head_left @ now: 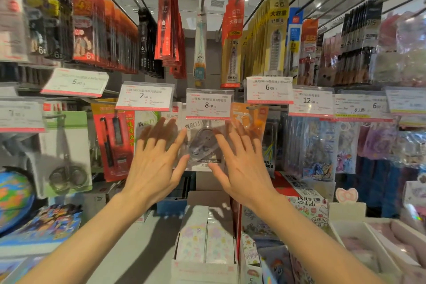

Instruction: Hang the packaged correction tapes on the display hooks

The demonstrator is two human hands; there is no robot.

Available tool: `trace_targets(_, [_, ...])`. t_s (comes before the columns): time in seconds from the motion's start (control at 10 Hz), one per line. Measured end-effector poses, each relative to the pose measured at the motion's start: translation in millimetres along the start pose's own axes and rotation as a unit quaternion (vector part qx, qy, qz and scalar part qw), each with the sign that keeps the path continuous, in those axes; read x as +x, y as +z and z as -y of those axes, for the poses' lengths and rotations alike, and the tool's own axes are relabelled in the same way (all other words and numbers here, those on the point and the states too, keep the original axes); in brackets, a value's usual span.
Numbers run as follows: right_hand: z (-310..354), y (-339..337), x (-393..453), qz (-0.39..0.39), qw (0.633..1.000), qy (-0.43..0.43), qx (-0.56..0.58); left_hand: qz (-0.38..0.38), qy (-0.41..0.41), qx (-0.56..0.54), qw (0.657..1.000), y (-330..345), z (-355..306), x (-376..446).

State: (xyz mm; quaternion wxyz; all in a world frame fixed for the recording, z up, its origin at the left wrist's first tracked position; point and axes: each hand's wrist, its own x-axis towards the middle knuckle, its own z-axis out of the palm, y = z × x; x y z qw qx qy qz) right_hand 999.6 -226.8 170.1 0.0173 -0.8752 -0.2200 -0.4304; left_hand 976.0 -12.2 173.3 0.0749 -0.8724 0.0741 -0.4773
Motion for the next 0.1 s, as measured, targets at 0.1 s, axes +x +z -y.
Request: trace_targets(0.1, [-1.4, -6.6, -7.0, -0.031, 0.999, 0.033, 0.000, 0.003, -0.029, -0.019, 0.999, -5.5, -6.1, -3.9])
